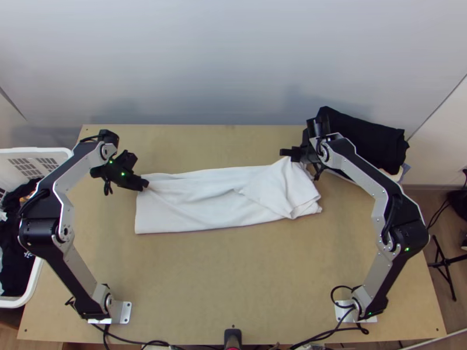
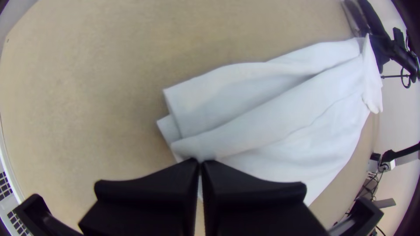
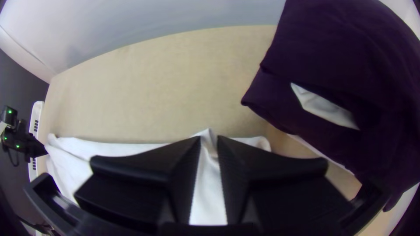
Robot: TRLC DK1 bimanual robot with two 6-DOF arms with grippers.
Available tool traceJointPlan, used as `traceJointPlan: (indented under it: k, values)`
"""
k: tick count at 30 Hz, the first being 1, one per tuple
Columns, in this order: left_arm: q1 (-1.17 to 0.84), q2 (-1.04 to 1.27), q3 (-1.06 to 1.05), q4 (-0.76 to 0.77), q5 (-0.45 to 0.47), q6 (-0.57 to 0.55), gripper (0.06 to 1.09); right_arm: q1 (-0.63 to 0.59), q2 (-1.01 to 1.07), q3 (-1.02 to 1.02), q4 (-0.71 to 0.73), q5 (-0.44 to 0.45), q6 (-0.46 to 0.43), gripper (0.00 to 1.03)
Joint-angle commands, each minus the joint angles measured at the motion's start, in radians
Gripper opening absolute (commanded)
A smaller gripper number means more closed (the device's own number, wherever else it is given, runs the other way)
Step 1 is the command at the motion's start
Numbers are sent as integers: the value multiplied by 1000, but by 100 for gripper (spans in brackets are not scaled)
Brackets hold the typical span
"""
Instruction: Fold the t-shirt
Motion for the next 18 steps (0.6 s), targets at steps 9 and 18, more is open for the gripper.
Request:
traceJointPlan:
  k: [9,18]
  values:
    - [113,-143,-2,78,93,-22,104,13,-212,-27,32,123,-21,99]
    - [288,-195,-157,-161,543,27,101,-64,-396,22,-186,-302,338,99]
